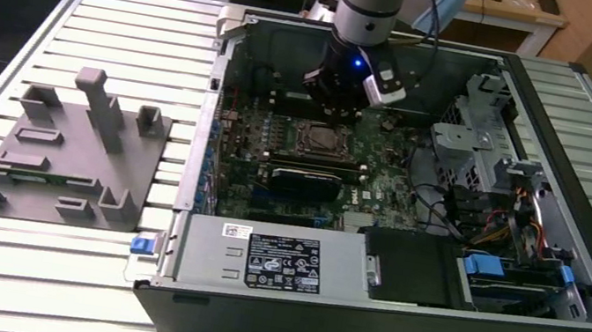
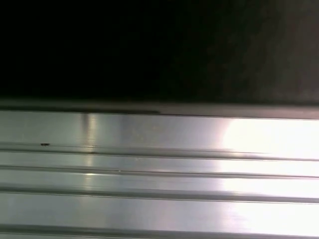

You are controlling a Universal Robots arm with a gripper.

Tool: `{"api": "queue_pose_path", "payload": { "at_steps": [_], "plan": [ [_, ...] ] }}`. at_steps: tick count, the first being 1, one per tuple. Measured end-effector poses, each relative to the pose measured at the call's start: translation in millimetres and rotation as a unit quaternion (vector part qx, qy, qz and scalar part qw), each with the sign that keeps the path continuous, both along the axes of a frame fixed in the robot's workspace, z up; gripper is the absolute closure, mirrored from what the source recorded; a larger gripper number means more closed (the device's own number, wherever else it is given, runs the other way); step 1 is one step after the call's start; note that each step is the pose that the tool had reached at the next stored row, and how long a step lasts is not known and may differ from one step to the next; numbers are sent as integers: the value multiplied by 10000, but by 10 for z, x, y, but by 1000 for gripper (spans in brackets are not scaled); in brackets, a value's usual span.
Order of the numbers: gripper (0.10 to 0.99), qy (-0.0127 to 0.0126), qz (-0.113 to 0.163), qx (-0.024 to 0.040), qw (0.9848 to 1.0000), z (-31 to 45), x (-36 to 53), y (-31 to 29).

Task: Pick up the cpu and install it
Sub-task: 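Install the first cpu locking lever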

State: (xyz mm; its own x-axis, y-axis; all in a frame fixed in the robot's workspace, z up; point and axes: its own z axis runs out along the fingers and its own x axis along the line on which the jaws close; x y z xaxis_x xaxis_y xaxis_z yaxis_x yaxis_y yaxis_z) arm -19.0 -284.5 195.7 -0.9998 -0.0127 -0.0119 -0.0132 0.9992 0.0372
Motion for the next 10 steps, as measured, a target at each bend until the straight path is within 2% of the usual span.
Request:
{"api": "queue_pose_path", "payload": {
  "at_steps": [4,8,10],
  "plan": [
    [980,-8,-1,43,10000,17,3,7],
    [980,-3,0,35,10000,108,3,5],
    [980,-3,0,32,10000,130,3,5]
  ]
}}
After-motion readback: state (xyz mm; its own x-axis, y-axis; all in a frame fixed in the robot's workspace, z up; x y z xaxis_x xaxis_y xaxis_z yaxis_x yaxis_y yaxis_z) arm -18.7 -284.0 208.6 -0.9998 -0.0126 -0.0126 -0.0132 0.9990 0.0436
